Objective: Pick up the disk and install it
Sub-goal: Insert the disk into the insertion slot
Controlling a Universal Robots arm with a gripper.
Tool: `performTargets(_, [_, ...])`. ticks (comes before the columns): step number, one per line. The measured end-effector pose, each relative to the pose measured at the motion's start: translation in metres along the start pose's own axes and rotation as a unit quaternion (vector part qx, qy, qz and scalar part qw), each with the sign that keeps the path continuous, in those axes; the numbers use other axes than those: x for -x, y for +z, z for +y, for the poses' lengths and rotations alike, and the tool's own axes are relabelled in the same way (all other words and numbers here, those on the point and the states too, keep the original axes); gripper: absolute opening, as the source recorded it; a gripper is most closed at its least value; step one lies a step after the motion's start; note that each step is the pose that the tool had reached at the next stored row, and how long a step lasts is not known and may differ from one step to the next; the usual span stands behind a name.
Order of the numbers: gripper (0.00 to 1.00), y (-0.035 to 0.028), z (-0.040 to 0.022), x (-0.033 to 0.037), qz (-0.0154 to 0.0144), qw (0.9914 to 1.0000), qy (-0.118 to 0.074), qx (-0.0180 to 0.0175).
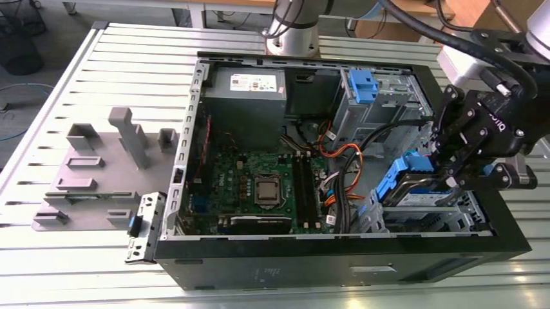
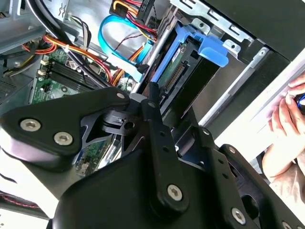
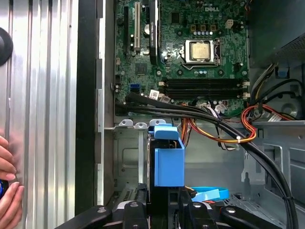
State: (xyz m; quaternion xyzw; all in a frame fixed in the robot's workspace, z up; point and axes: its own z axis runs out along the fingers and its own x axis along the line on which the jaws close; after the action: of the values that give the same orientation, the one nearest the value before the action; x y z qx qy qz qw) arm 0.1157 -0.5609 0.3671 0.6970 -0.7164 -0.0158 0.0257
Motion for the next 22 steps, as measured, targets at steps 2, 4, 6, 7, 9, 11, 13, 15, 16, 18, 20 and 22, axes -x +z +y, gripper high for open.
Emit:
performTargets(2, [0.35,0.0037,-0.0002,0.0,-0.0001,1.0,0.0,0.0])
performTargets(4, [0.35,0.0074,-0.0005,-0.0001,-0.0003,1.0,0.0,0.0])
performTargets(6, [0.35,0.011,-0.0006,-0.0002,-0.0001,1.0,0.0,0.0])
performTargets(7, [0.35,0.013,-0.0008,-0.0002,-0.0002,1.0,0.0,0.0])
performTargets(9, [0.35,0.0166,-0.001,-0.0004,-0.0002,1.0,0.0,0.0])
performTargets(11, [0.35,0.0201,-0.0012,-0.0005,-0.0001,1.0,0.0,0.0])
performTargets(13, [0.35,0.0239,-0.0014,-0.0006,-0.0001,1.0,0.0,0.0])
performTargets(15, [0.35,0.0272,-0.0016,-0.0007,0.0,1.0,0.0,0.0])
performTargets(16, [0.35,0.0288,-0.0017,-0.0007,0.0,1.0,0.0,0.0])
performTargets(18, [0.35,0.0319,-0.0019,-0.0007,0.0002,1.0,0.0,0.0])
performTargets(20, [0.35,0.0349,-0.0021,-0.0007,0.0004,1.0,0.0,0.0])
performTargets(22, [0.35,0.0378,-0.0023,-0.0008,0.0005,1.0,0.0,0.0])
